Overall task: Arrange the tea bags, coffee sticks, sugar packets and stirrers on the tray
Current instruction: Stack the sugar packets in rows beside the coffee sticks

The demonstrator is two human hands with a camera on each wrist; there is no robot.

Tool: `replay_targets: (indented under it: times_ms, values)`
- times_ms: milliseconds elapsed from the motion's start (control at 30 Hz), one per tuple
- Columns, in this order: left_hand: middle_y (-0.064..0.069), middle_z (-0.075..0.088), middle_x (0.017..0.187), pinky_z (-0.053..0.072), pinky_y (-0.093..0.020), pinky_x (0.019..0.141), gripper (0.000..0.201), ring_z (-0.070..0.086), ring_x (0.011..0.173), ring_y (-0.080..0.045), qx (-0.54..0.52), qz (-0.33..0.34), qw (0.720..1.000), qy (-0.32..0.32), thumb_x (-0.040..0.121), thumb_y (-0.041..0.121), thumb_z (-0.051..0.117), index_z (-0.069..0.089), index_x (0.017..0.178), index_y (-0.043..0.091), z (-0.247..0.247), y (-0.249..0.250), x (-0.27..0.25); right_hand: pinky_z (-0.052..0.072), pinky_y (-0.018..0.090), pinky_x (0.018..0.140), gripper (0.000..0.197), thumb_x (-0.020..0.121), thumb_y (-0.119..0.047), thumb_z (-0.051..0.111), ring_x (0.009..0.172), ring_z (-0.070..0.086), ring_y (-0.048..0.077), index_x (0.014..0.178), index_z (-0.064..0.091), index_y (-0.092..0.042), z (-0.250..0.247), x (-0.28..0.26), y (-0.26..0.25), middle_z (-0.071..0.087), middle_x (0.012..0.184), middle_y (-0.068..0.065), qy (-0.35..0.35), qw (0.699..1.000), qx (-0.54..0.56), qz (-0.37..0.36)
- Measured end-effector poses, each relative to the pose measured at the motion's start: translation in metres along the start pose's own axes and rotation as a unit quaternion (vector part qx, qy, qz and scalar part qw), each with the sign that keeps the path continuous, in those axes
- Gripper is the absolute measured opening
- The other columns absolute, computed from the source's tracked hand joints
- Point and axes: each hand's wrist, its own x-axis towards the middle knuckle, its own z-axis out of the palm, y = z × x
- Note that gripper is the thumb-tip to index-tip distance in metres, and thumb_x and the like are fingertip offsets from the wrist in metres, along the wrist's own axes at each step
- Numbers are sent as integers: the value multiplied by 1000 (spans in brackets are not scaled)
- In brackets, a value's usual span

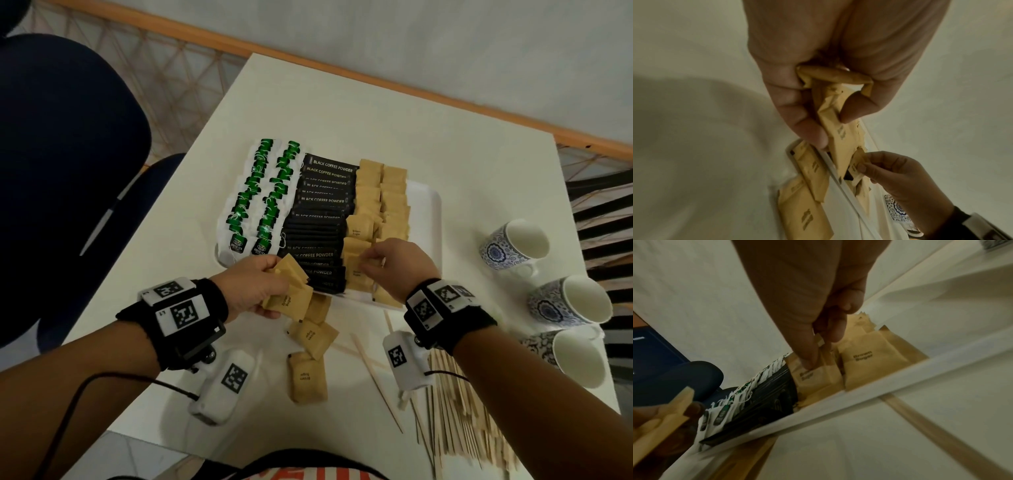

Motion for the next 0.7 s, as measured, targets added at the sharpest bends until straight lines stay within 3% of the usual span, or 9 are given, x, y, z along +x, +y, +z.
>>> replay_targets:
  times_ms: [100,200,300,433,600,700]
  values:
    - [-8,62,93,57,-35,67,19,62,83,-21,-5,4,1000,2,85,2,62,59,97,15,3,4,4,41,25,75,17,86,-35,61,93,54,13,101,67,-29,4,7,4,51,97,-10,16,1000,-10,-10]
    - [-8,64,94,58,-30,59,21,65,83,-20,-21,6,1000,2,84,1,64,59,99,15,6,8,7,39,23,72,17,84,-39,62,89,51,9,98,63,-30,6,8,8,47,95,-12,31,999,-16,-17]
    - [-11,66,98,60,-34,64,25,67,82,-22,-33,4,999,0,84,-1,65,59,105,13,10,11,10,35,22,68,22,84,-40,63,84,48,8,103,56,-30,8,7,10,46,95,-13,34,999,-18,-18]
    - [-13,65,104,59,-30,60,28,66,83,-22,-34,9,999,6,85,-2,63,58,110,11,15,14,14,35,22,67,24,83,-39,65,82,47,8,103,52,-30,11,6,14,46,93,-13,31,999,8,-18]
    - [-13,64,104,57,-28,58,29,65,84,-21,-46,20,999,19,84,-2,65,59,110,10,21,17,17,35,17,64,10,89,-35,60,78,51,6,98,59,-32,9,-3,14,54,86,-14,59,992,107,-25]
    - [-10,64,103,57,-25,56,27,65,82,-18,-65,24,997,19,84,-1,65,59,106,13,27,20,18,44,15,66,18,86,-41,64,80,60,2,102,63,-33,4,-15,1,66,88,-12,-25,975,220,-14]
